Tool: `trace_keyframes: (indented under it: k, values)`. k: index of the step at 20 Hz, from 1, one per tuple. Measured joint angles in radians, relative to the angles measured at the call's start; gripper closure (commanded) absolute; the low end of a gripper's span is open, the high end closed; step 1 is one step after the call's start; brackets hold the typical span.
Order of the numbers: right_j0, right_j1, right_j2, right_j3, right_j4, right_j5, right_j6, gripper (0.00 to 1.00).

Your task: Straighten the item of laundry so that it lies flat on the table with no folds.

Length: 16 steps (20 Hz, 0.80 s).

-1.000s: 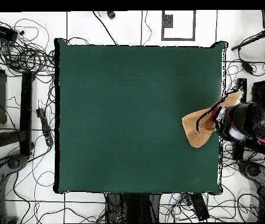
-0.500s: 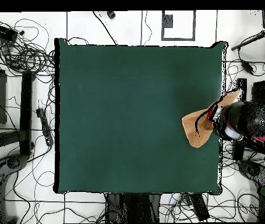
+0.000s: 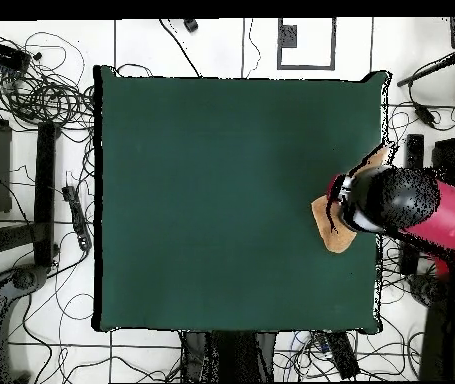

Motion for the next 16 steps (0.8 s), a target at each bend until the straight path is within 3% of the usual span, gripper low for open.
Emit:
trace_keyframes:
  k: [9,16]
  values:
    - [0.13,-0.002,-0.043,0.123,0.022,-0.131,0.0,1.0]
    - [0.146,-0.002,-0.056,0.212,0.035,-0.184,0.0,1.0]
